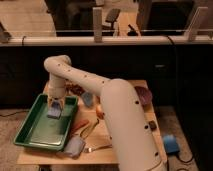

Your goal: Place sponge in tray

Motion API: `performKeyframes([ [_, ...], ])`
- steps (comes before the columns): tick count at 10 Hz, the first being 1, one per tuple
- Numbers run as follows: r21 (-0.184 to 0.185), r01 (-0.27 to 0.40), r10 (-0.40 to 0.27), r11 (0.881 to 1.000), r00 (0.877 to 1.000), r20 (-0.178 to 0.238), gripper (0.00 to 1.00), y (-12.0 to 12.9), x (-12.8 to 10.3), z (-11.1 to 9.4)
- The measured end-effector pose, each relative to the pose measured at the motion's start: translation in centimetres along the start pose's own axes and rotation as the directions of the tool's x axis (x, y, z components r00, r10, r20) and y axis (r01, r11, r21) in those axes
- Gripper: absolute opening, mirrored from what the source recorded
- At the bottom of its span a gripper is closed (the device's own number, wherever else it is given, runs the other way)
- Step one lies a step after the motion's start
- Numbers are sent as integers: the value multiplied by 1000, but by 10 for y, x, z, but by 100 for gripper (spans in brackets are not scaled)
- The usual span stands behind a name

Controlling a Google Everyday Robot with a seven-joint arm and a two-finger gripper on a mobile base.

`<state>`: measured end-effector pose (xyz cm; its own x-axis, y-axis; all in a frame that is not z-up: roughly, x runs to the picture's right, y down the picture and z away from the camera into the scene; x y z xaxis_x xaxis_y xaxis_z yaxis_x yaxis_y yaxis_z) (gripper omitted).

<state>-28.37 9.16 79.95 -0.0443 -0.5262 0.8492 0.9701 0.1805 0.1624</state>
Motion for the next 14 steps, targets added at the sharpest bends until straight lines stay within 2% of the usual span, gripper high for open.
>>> performKeyframes([
  [11,-11,6,-6,1000,1000,5,0,-4,-3,6],
  [12,-9,2,-2,1000,1000,3,2,-5,-3,7],
  [14,-10,3,-3,1000,1000,-2,15,-4,-3,7],
])
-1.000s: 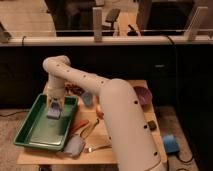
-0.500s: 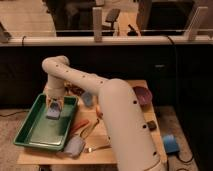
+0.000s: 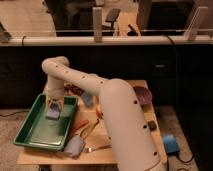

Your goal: Place sponge in tray

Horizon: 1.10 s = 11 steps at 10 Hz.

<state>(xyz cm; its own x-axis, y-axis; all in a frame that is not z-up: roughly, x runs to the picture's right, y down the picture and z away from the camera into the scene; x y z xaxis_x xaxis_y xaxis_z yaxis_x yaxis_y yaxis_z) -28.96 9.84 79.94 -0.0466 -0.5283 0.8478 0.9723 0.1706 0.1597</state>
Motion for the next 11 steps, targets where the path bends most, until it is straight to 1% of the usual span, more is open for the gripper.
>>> performKeyframes([
  [1,-7,11,-11,1000,1000,-2,27,-2,-1,1],
  [2,-15,20,-20,1000,1000,-1,37,-4,-3,2],
  [3,-21,23,-23,1000,1000,0,46,-5,-3,3],
  [5,-33,25,-25,999,1000,2,68,-5,-4,4],
  [6,-35,25,-25,999,1000,4,76,-6,-4,5],
  [7,-37,23,-23,999,1000,4,80,-7,-4,5],
  [11,-37,15,-14,999,1000,7,80,-8,-4,6],
])
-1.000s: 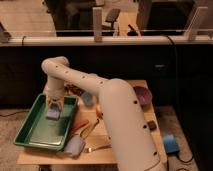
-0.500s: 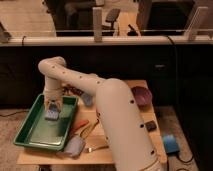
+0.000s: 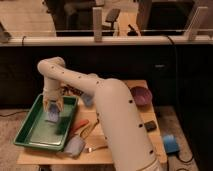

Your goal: Place sponge in tray

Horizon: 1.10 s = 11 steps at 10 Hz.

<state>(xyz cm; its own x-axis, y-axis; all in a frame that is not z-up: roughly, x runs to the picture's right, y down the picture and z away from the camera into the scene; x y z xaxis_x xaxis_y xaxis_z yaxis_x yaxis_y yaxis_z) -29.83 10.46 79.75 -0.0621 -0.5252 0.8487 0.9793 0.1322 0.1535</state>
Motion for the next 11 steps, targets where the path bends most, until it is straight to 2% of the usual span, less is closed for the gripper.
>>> performKeyframes([
  [11,-9,1,-1,1000,1000,6,80,2,1,1],
])
